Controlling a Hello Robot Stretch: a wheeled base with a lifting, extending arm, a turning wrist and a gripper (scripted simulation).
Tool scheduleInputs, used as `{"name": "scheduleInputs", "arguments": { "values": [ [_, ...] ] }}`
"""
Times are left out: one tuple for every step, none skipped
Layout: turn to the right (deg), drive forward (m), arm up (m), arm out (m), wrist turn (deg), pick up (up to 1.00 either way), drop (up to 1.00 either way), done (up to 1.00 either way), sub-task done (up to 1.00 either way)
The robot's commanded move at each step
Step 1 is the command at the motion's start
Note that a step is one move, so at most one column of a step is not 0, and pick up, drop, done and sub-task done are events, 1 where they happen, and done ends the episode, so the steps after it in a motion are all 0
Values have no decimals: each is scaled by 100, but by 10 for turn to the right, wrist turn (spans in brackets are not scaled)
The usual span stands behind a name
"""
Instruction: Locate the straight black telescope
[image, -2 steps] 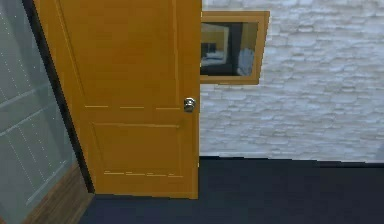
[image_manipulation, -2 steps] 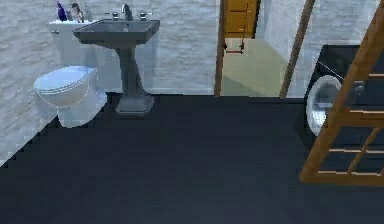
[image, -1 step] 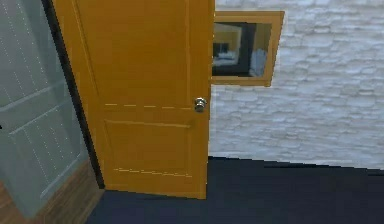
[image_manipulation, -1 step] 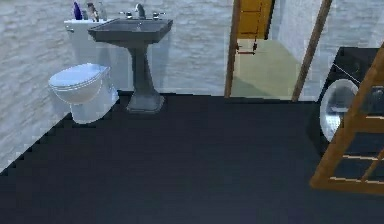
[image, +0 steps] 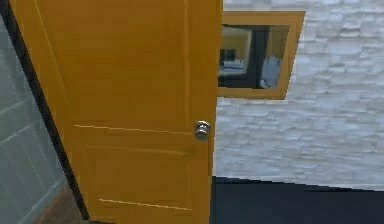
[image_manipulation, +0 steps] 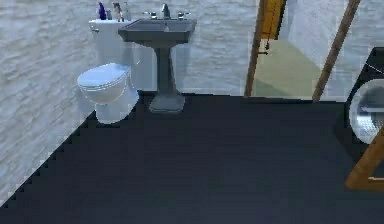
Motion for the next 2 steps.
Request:
{"name": "scheduleInputs", "arguments": {
  "values": [
    [-420,0,0,0,0,0,0,0,0],
    [0,50,0,0,0,0,0,0,0]
  ]
}}
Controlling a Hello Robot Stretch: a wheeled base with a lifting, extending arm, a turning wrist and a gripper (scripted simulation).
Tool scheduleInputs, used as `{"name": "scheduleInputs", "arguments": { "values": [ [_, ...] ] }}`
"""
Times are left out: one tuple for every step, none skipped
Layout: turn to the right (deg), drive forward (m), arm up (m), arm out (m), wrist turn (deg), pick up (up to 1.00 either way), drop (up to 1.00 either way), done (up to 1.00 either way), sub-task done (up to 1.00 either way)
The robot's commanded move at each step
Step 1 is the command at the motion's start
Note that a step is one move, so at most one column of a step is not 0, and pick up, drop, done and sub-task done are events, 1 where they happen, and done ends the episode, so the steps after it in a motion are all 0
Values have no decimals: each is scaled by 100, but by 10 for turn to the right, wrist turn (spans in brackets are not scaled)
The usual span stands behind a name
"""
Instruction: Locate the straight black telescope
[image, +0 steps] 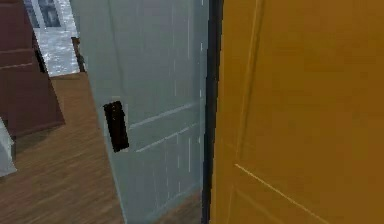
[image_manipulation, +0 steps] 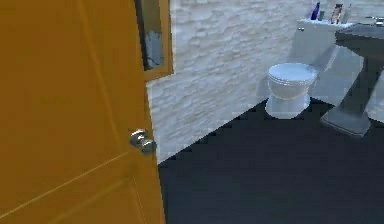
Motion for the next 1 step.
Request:
{"name": "scheduleInputs", "arguments": {
  "values": [
    [-450,0,0,0,0,0,0,0,0]
  ]
}}
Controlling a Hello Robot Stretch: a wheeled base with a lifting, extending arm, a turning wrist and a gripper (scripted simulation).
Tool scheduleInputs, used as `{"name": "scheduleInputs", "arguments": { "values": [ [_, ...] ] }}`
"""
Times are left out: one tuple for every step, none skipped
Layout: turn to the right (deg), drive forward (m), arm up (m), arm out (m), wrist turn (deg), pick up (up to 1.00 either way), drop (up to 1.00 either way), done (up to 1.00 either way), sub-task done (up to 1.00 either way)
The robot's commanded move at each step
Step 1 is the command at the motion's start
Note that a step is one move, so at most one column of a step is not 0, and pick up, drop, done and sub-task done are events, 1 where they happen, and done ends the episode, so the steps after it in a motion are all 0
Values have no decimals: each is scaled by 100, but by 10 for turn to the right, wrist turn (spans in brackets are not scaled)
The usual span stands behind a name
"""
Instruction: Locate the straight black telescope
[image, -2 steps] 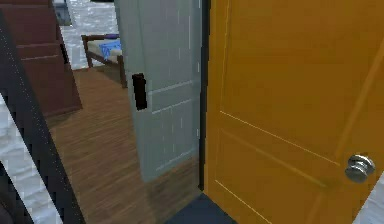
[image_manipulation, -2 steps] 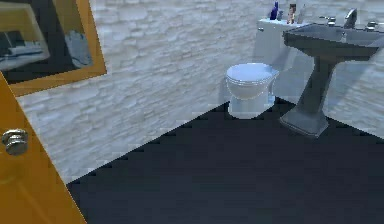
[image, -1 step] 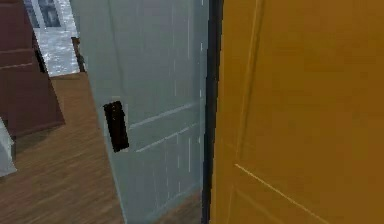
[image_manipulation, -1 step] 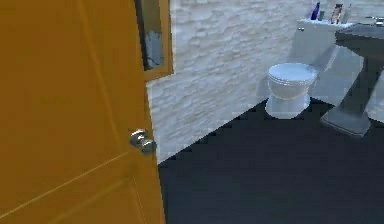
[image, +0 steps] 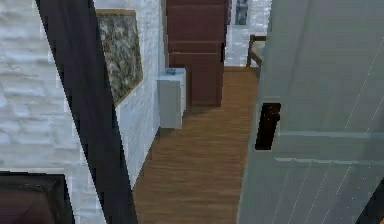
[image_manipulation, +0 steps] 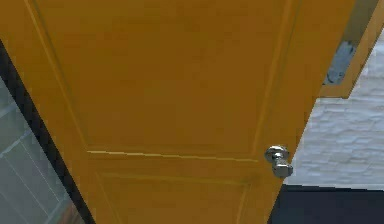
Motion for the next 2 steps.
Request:
{"name": "scheduleInputs", "arguments": {
  "values": [
    [-30,0,0,0,0,0,0,0,0],
    [0,35,0,0,0,0,0,0,0]
  ]
}}
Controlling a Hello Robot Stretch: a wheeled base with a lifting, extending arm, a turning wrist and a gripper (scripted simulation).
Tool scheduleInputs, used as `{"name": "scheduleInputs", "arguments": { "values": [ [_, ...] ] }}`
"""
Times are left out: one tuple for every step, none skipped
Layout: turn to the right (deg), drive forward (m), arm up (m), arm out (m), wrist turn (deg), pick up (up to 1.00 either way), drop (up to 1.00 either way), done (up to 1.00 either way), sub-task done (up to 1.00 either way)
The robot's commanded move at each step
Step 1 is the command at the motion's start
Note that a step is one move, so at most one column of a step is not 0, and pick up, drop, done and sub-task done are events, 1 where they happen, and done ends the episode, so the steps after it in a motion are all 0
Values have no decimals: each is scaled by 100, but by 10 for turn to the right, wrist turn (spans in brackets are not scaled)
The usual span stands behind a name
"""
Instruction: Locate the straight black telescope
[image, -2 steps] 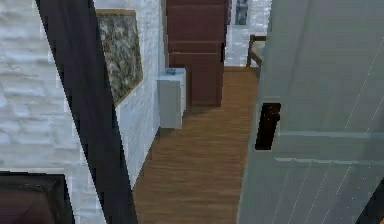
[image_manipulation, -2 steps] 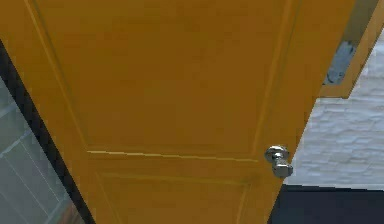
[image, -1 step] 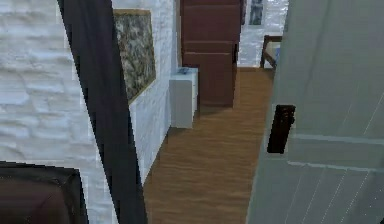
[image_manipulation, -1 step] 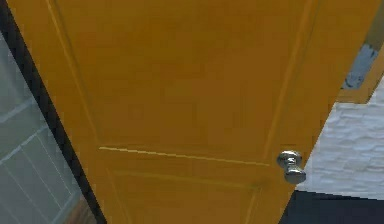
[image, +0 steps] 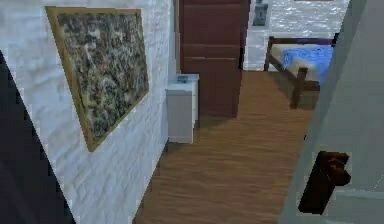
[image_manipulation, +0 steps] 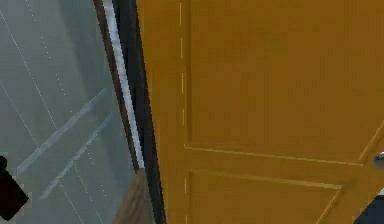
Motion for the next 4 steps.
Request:
{"name": "scheduleInputs", "arguments": {
  "values": [
    [120,0,0,0,0,0,0,0,0],
    [0,85,0,0,0,0,0,0,0],
    [120,0,0,0,0,0,0,0,0],
    [0,100,0,0,0,0,0,0,0]
  ]
}}
